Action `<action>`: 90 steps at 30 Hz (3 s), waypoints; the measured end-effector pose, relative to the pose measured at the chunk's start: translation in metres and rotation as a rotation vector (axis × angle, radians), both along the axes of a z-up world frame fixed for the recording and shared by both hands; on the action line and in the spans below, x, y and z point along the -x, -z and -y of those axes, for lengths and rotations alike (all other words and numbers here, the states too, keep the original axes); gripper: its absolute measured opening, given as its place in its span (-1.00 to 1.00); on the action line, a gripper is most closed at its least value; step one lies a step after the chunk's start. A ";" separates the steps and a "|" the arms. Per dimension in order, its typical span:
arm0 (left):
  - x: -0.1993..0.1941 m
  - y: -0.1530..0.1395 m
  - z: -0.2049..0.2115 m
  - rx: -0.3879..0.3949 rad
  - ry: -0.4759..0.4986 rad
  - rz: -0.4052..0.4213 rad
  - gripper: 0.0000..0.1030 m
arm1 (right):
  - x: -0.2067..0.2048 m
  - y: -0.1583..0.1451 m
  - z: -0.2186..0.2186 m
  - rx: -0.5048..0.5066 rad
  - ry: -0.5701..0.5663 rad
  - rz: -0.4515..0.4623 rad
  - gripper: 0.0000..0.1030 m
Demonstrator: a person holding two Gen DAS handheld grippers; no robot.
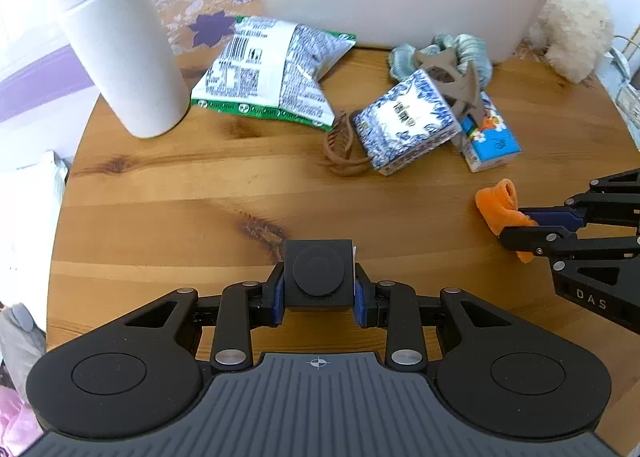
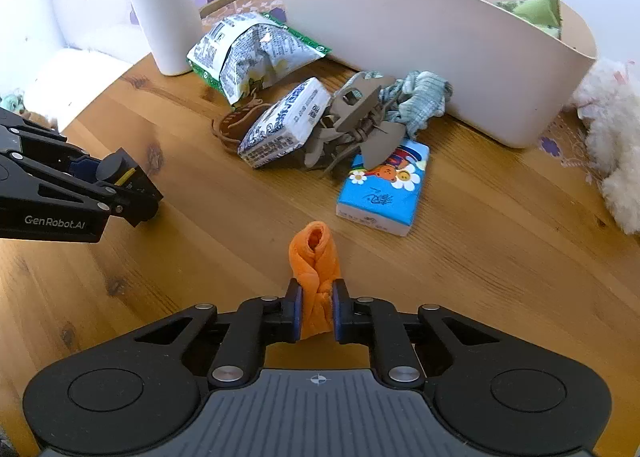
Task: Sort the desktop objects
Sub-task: 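Grasp the black cube with the left tool while the right tool grasps the orange cloth, then carry the black cube and orange cloth over the basket and open both tools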
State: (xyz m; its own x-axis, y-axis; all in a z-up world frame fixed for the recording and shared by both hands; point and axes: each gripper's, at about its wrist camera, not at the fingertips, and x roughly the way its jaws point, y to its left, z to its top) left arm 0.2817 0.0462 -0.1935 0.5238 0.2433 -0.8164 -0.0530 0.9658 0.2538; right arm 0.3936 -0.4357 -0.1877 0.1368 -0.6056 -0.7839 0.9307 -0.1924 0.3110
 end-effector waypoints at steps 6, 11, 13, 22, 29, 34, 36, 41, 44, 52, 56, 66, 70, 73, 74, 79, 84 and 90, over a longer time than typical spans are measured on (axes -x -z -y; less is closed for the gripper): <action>0.002 -0.016 0.008 -0.022 0.065 0.034 -0.38 | 0.007 -0.019 -0.012 0.046 0.009 -0.017 -0.74; 0.001 -0.037 0.012 -0.028 0.117 0.078 -0.38 | 0.020 -0.040 -0.021 0.095 0.029 -0.037 -0.74; -0.002 -0.046 0.012 -0.030 0.131 0.099 -0.38 | 0.028 -0.047 -0.023 0.109 0.051 -0.039 -0.74; -0.019 -0.094 0.017 -0.040 0.170 0.201 -0.38 | 0.067 -0.077 -0.034 0.195 0.152 -0.079 -0.74; -0.035 -0.134 0.028 -0.083 0.251 0.291 -0.38 | 0.097 -0.105 -0.039 0.262 0.225 -0.120 -0.74; -0.054 -0.158 0.038 -0.107 0.308 0.346 -0.38 | 0.119 -0.124 -0.038 0.308 0.278 -0.145 -0.74; -0.062 -0.166 0.041 -0.111 0.319 0.367 -0.38 | 0.128 -0.129 -0.039 0.334 0.315 -0.138 -0.74; -0.084 -0.183 0.051 -0.124 0.339 0.409 -0.38 | 0.146 -0.138 -0.029 0.361 0.364 -0.143 -0.74; -0.100 -0.188 0.059 -0.146 0.356 0.430 -0.38 | 0.156 -0.143 -0.016 0.362 0.380 -0.159 -0.74; -0.144 -0.181 0.067 -0.189 0.342 0.424 -0.38 | 0.183 -0.138 0.022 0.344 0.470 -0.167 -0.74; -0.164 -0.169 0.065 -0.184 0.310 0.388 -0.38 | 0.193 -0.128 0.040 0.316 0.491 -0.144 -0.74; -0.193 -0.140 0.054 -0.177 0.207 0.321 -0.38 | 0.195 -0.101 0.076 0.227 0.474 -0.147 -0.73; -0.199 -0.130 0.053 -0.198 0.214 0.289 -0.38 | 0.195 -0.091 0.085 0.202 0.465 -0.158 -0.72; -0.201 -0.125 0.047 -0.198 0.194 0.264 -0.38 | 0.196 -0.087 0.090 0.188 0.466 -0.157 -0.72; -0.201 -0.125 0.047 -0.189 0.197 0.265 -0.33 | 0.196 -0.086 0.091 0.184 0.465 -0.157 -0.71; -0.196 -0.121 0.055 -0.209 0.293 0.291 0.16 | 0.194 -0.084 0.093 0.179 0.459 -0.170 -0.16; -0.193 -0.126 0.060 -0.213 0.316 0.299 0.33 | 0.190 -0.087 0.087 0.187 0.473 -0.180 0.27; -0.181 -0.133 0.050 -0.195 0.298 0.315 0.33 | 0.186 -0.093 0.071 0.233 0.491 -0.151 0.62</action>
State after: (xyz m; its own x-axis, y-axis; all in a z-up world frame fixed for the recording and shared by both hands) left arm 0.4623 -0.0039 -0.0604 0.8086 0.1776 -0.5609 0.1157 0.8868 0.4475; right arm 0.2076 -0.5071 -0.0944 -0.3080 -0.7291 -0.6112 0.7869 -0.5563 0.2671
